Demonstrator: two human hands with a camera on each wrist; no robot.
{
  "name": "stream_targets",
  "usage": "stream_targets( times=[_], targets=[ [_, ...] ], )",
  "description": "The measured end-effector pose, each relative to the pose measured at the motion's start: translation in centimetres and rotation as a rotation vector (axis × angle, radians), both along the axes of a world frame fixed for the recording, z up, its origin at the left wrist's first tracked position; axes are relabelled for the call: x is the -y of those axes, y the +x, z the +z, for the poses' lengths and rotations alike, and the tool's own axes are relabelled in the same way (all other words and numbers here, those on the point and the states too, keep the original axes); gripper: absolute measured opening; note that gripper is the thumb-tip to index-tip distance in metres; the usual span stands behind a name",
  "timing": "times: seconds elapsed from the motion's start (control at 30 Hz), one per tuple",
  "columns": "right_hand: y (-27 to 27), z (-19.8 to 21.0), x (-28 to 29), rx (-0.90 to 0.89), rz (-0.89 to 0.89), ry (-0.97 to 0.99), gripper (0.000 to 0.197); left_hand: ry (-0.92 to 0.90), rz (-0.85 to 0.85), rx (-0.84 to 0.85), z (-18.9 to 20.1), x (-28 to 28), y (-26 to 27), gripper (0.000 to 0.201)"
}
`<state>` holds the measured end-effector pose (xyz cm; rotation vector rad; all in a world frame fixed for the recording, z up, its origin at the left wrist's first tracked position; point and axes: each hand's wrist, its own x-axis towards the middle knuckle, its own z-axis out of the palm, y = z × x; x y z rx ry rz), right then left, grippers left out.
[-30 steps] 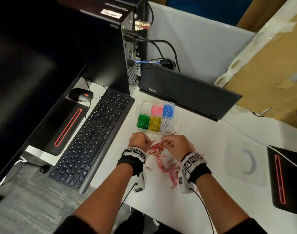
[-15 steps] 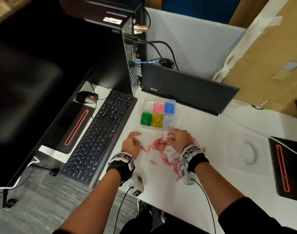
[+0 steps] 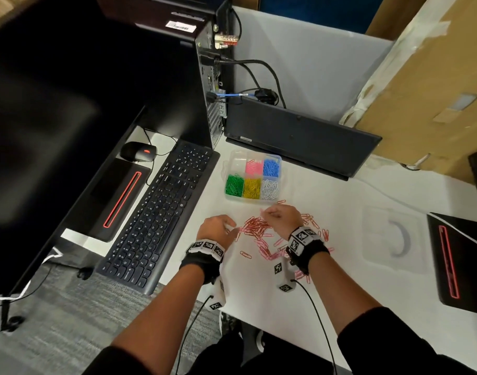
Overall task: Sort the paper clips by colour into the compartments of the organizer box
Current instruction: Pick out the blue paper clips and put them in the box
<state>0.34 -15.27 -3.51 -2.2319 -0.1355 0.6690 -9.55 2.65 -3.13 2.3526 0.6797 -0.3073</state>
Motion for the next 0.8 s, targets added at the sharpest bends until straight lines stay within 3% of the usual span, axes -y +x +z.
stream_targets(
  times=[0.17, 0.33, 0.43, 0.5, 0.57, 0.67, 0.8],
  targets=[
    [-1.8, 2.1, 2.2, -0.418, -0.329, 0.527, 0.02, -0.026, -0.012, -0.02, -0.4, 0.2, 0.1, 0.013],
    [-3.1, 2.3, 3.8, -0.611, -0.574, 0.927, 0.021, -0.036, -0.048, -0.063, -0.6, 0.2, 0.1, 0.015],
    [-3.8, 1.8, 4.7, -0.762, -0.641, 1.074, 0.036, -0.098, -0.029, -0.057, -0.6, 0.5, 0.0, 0.012],
    [-4.3, 1.3, 5.2, -0.831, -0.672, 1.119, 0.03, -0.209, 0.024, -0.083, -0.3, 0.7, 0.0, 0.015],
    [-4.7, 1.2, 5.1, -0.846, -0.721, 1.12, 0.014, -0.337, 0.066, -0.069, 0.1, 0.8, -0.1, 0.021],
    [-5.1, 1.6, 4.6, -0.737, -0.706, 0.97, 0.021, -0.395, 0.067, -0.016, 0.4, 1.1, -0.2, 0.03],
    [-5.6, 1.0, 3.7, -0.139, -0.269, 0.228, 0.025, -0.37, 0.039, 0.0, -0.2, 1.3, -0.4, 0.023]
  ],
)
